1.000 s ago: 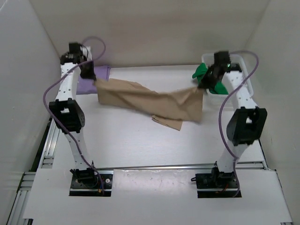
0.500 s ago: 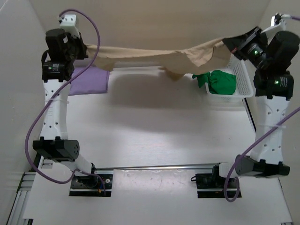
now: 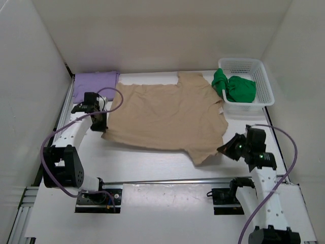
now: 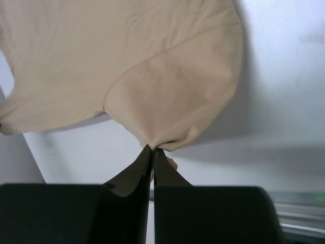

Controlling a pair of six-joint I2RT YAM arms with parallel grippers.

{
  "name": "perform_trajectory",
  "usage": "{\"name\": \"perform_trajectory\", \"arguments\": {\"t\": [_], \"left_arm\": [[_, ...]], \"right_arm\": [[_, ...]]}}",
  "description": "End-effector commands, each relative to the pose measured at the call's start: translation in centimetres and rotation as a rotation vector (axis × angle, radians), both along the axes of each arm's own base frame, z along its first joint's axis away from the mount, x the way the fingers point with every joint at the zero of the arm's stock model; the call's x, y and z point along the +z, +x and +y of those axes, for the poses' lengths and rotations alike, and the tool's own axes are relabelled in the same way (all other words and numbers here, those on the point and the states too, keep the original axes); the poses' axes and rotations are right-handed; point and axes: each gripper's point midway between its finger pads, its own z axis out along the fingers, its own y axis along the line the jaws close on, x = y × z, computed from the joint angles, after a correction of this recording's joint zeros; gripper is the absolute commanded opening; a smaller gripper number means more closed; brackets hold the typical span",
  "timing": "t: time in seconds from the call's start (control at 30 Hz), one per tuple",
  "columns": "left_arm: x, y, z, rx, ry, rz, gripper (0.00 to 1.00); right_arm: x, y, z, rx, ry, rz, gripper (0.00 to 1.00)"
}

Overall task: Fold and stack the t-shirts
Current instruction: Flatten out the tshirt, then grap the side of the flattened tshirt closest away from the robot with both arms, then fold the flattened tshirt in 1/3 of the way

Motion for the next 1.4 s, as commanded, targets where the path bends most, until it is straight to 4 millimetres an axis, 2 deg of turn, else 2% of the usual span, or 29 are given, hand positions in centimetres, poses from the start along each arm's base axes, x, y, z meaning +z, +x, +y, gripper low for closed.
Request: {"name": "perform_trajectory", "arguments": {"t": [0.0,0.03,0.07,0.17,0.23,0.3,0.33,0.4,0.43,0.47,0.5,0.57,0.6,0.67,0.7,0.73,0.77,0.8,0.83,0.9,0.93,0.97,1.03,1.07,1.1,1.13,1.17,1.23,1.37], "left_arm": [[-2.9,-4.6,0.9,0.018,0.041,0.124,0.10],[-4.1,-5.5,0.9,0.018,0.041,0.165,0.10],[-5.2,-6.4,1.2,0.032,0.040,0.194,0.10],[-6.0,-7.5,2.1,0.074,0.014,0.227,0.10],[-5.4,-8.4,2.2,0.090,-0.012,0.239,0.10],[-4.6,-9.1,2.3,0.105,-0.029,0.230,0.10],[-4.3,-10.0,2.3,0.113,-0.040,0.251,0.10],[-3.1,-10.0,2.3,0.113,-0.038,0.225,0.10],[-2.8,-10.1,2.0,0.108,-0.052,0.232,0.10],[-2.5,-10.7,1.7,0.103,-0.068,0.255,0.10],[-2.2,-10.7,1.5,0.100,-0.077,0.257,0.10],[-1.4,-9.7,1.4,0.094,-0.086,0.231,0.10],[-1.7,-9.2,1.3,0.090,-0.098,0.242,0.10],[-0.9,-7.4,1.4,0.085,-0.106,0.215,0.10],[-1.4,-6.6,1.2,0.081,-0.123,0.243,0.10],[-0.4,-4.9,1.1,0.073,-0.134,0.210,0.10],[-0.3,-4.0,1.0,0.069,-0.146,0.211,0.10],[-1.1,-2.9,0.8,0.062,-0.168,0.235,0.10],[-0.1,-1.0,0.9,0.055,-0.176,0.200,0.10],[-0.1,0.6,0.7,0.047,-0.198,0.207,0.10],[-1.1,1.5,0.8,0.049,-0.201,0.235,0.10],[-0.4,2.9,0.8,0.043,-0.206,0.206,0.10],[-1.3,4.0,1.0,0.045,-0.209,0.227,0.10],[-1.1,4.7,1.2,0.048,-0.199,0.216,0.10],[-1.3,5.1,1.3,0.048,-0.199,0.217,0.10],[-1.4,5.5,1.5,0.051,-0.190,0.212,0.10],[-1.9,5.8,1.5,0.052,-0.191,0.222,0.10],[-2.0,6.0,1.8,0.056,-0.180,0.223,0.10],[-2.3,6.3,1.8,0.056,-0.180,0.222,0.10]], "right_arm": [[-2.8,-2.9,0.2,-0.028,0.024,0.076,0.00],[-3.3,-3.5,0.5,-0.031,0.041,0.069,0.00],[-5.0,-4.4,0.7,-0.037,0.058,0.110,0.00],[-6.4,-5.3,1.2,-0.053,0.104,0.146,0.00],[-6.4,-5.4,1.3,-0.053,0.104,0.145,0.00],[-5.9,-5.0,0.8,-0.061,0.079,0.129,0.00],[-4.7,-4.4,0.6,-0.059,0.059,0.097,0.00],[-4.0,-3.6,0.0,-0.057,0.023,0.113,0.00],[-3.3,-2.9,-0.3,-0.038,-0.004,0.095,0.00],[-1.1,-1.7,-0.4,-0.025,-0.017,0.052,0.00],[-1.1,-1.0,-0.6,-0.022,-0.032,0.091,0.00],[0.1,0.7,-0.8,0.006,-0.057,0.058,0.00],[0.8,2.1,-0.8,0.019,-0.056,0.060,0.00],[1.7,4.2,-1.0,0.038,-0.075,0.024,0.00],[1.3,5.3,-1.1,0.046,-0.079,0.046,0.00],[2.4,6.6,-1.2,0.045,-0.081,0.019,0.00],[1.9,8.0,-1.5,0.042,-0.098,0.031,0.00],[2.1,8.8,-1.5,0.053,-0.117,0.022,0.00],[2.1,9.6,-1.6,0.053,-0.117,0.020,0.00],[1.9,11.8,-1.8,0.073,-0.134,0.016,0.00],[1.7,12.3,-2.0,0.074,-0.147,0.025,0.00],[0.7,13.1,-2.1,0.083,-0.150,0.053,0.00],[1.1,14.6,-2.2,0.106,-0.171,0.037,0.00],[0.2,15.2,-2.5,0.109,-0.184,0.063,0.00],[0.1,15.5,-2.3,0.134,-0.195,0.067,0.00],[1.0,16.5,-2.3,0.132,-0.198,0.044,0.00],[0.4,16.9,-2.5,0.129,-0.202,0.071,0.00],[0.5,17.7,-2.5,0.137,-0.209,0.069,0.00],[0.2,19.7,-0.8,0.216,-0.252,0.075,0.00]]}}
